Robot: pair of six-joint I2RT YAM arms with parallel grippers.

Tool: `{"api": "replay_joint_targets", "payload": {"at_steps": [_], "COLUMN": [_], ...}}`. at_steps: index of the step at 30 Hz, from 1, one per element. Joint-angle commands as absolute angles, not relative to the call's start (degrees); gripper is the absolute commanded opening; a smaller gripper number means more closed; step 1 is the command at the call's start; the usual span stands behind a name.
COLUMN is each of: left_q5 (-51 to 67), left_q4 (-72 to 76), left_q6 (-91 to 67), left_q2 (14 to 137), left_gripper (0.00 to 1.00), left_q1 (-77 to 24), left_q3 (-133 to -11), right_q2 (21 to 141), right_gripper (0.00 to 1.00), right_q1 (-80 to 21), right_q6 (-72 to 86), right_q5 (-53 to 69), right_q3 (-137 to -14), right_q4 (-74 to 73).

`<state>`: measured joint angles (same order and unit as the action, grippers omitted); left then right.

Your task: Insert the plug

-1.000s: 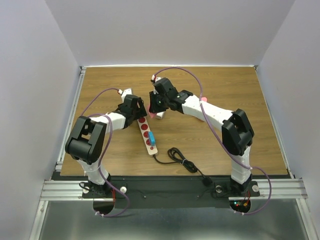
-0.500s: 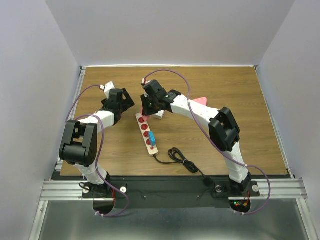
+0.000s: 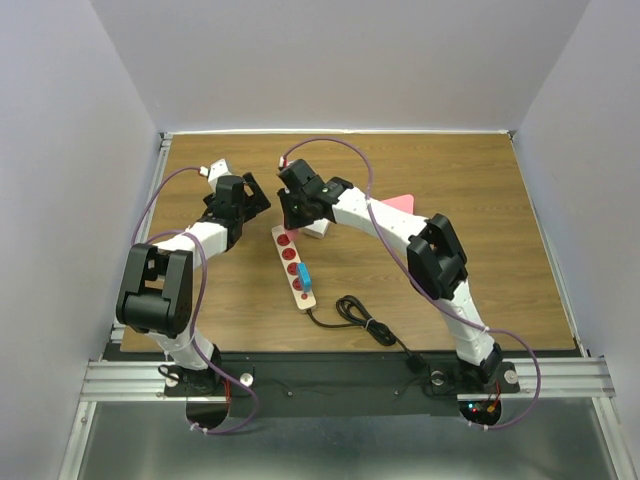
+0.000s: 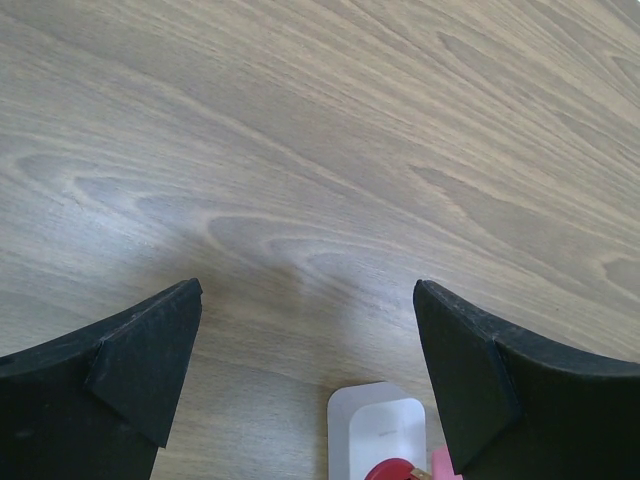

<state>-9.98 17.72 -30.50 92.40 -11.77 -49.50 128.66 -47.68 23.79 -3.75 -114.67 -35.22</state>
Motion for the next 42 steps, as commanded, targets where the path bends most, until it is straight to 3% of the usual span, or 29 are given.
{"api": "replay_joint_targets", "payload": {"at_steps": [1,42], "left_q5": [-9.3,-8.1], "left_q4": [19.8,20.7], "left_q6": [-29.6,-29.0], "left_q2": [90.5,90.7], "left_gripper": [0.99,0.99], "left_q1": [-11.7,-11.7], "left_q3": [-48.8,-48.0], "right_q2": [129.5,133.2], "right_gripper": [0.01,0.00], "right_q1": [-49.0,-51.2], "right_q6": [24.0,23.6], "right_q5": [-5.8,-9.5], "right_q3": [-118.0,-119.4], "right_q4": [-36.9,-39.6]}}
